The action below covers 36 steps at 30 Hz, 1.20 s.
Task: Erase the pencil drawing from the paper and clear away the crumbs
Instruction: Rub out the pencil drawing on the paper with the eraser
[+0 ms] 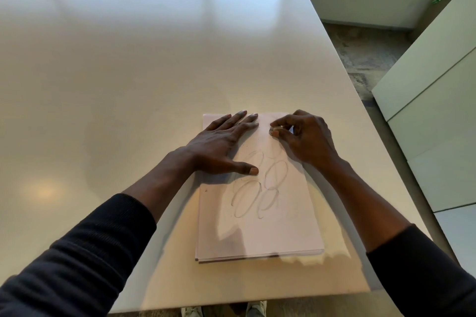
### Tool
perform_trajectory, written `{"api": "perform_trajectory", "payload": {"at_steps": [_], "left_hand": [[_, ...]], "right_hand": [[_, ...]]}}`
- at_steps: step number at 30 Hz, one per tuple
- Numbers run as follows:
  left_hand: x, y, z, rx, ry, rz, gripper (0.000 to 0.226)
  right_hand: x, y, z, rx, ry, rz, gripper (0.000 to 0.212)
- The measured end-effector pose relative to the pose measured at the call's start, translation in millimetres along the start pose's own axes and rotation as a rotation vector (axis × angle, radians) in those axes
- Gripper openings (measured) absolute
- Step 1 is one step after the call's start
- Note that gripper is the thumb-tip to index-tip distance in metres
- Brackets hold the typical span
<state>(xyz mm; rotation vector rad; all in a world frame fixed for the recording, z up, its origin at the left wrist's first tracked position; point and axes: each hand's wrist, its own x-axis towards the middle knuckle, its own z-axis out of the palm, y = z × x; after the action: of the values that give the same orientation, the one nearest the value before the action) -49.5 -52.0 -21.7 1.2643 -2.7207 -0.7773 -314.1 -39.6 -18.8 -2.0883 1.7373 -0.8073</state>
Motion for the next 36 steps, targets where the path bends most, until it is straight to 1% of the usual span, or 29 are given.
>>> {"api": "perform_trajectory", "payload": {"at_steps": [5,11,17,21,25,31,33,36], "left_hand": [[-1.0,0.2,-0.3,0.0,-0.002,-0.005,0.126],[-1.3,0.0,-0.7,0.006,0.013,-0.004,0.124],[0.0,-1.6,0.4,0.011,0.012,-0.001,0.122],[-0.7,-0.8,0.4,0.011,0.017,-0.001,0.121],[-0.8,0.3,0.1,0.012,0.017,-0.008,0.125],[-0.6,0.3,0.7,0.023,0.016,0.0,0.126],[-0.4,0.5,0.0,0.021,0.009,-0.008,0.127],[-0.2,1.0,0.0,0.02,0.011,-0.013,0.127]], "right_hand": [[-6.5,4.6,-1.5,0.013,-0.001,-0.029,0.016],[-25.6,18.1,-15.3,0.062,-0.079,-0.094,0.019],[-5.7,11.2,-6.3,0.032,-0.01,-0.054,0.015],[-21.7,15.7,-8.9,0.057,-0.033,-0.092,0.016],[-34.3,18.7,-14.4,0.063,-0.06,-0.125,0.017],[-17.9,15.2,-5.8,0.07,0.027,-0.075,0.017],[-24.1,14.7,-6.1,0.079,0.022,-0.09,0.017],[-40.5,16.8,-10.8,0.117,-0.031,-0.137,0.02]]}}
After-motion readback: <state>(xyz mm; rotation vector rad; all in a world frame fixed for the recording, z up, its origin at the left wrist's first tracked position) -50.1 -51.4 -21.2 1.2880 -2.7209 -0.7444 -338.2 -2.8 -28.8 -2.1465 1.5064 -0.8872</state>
